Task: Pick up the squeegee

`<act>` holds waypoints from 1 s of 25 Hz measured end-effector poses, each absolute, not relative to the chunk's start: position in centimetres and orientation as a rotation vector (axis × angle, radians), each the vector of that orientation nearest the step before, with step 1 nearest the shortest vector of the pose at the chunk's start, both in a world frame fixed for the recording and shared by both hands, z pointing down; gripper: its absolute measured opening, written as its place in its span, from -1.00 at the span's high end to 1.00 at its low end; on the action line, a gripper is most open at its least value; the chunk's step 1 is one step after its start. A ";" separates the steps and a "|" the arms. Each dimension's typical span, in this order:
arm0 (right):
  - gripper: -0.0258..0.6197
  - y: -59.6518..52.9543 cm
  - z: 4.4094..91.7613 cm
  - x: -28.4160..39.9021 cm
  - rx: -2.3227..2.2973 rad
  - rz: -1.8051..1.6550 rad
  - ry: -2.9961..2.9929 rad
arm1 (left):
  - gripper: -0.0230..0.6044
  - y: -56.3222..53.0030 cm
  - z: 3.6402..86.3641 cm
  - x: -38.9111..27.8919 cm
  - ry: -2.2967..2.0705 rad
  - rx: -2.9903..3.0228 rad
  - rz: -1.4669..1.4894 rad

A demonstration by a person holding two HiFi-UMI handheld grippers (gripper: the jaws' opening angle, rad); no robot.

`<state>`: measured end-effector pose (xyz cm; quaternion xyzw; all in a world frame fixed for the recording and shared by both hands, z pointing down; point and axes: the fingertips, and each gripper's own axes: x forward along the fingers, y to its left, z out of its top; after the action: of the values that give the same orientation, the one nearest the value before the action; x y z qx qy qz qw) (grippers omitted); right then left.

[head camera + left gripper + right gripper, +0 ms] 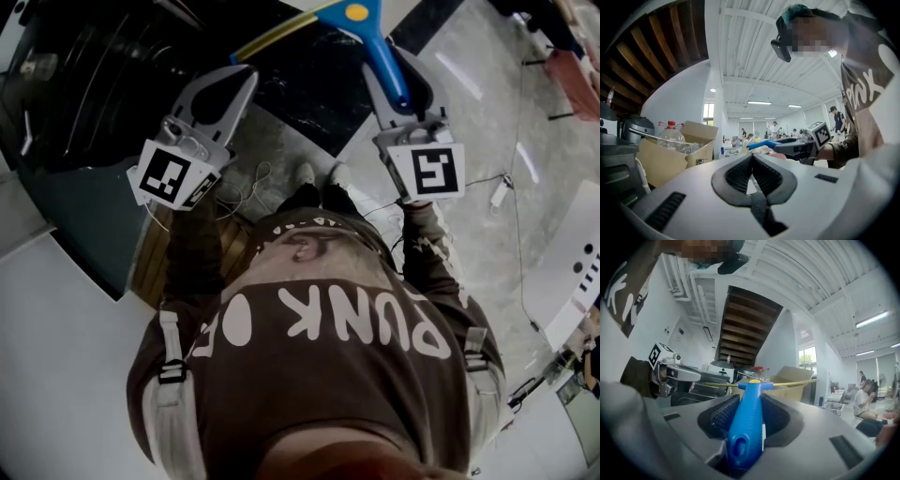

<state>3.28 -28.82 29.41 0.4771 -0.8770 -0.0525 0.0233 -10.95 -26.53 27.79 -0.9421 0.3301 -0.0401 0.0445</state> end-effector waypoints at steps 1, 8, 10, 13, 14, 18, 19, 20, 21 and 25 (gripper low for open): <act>0.44 -28.6 29.1 3.4 1.475 -0.176 -2.720 | 0.92 -26.5 27.7 -10.9 1.007 -2.877 -0.121; 0.44 -28.2 28.5 3.9 1.485 -0.195 -2.743 | 0.92 -26.4 27.4 -10.4 0.997 -2.873 -0.112; 0.44 -28.2 28.6 4.0 1.483 -0.194 -2.745 | 0.92 -26.3 27.3 -10.3 0.995 -2.874 -0.114; 0.44 -28.1 28.7 3.9 1.476 -0.201 -2.748 | 0.92 -26.2 27.3 -10.2 0.995 -2.874 -0.119; 0.44 -28.0 28.7 3.9 1.473 -0.207 -2.747 | 0.92 -26.2 27.3 -10.3 0.995 -2.873 -0.119; 0.44 -27.9 28.6 3.6 1.464 -0.213 -2.753 | 0.92 -26.2 27.3 -10.4 0.997 -2.873 -0.119; 0.44 -27.8 28.6 3.6 1.463 -0.213 -2.755 | 0.92 -26.1 27.3 -10.4 0.997 -2.873 -0.119; 0.44 -27.8 28.6 3.6 1.462 -0.213 -2.756 | 0.92 -26.1 27.3 -10.3 0.997 -2.873 -0.120; 0.44 -27.7 28.6 3.6 1.461 -0.212 -2.757 | 0.92 -26.1 27.3 -10.3 0.998 -2.873 -0.122; 0.44 -27.5 28.6 3.6 1.459 -0.210 -2.763 | 0.92 -25.9 27.4 -10.4 0.999 -2.872 -0.123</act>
<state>3.58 -27.55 28.60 0.4659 -0.8823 -0.0672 0.0047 -10.36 -25.92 27.39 -0.9426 0.3278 -0.0403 0.0492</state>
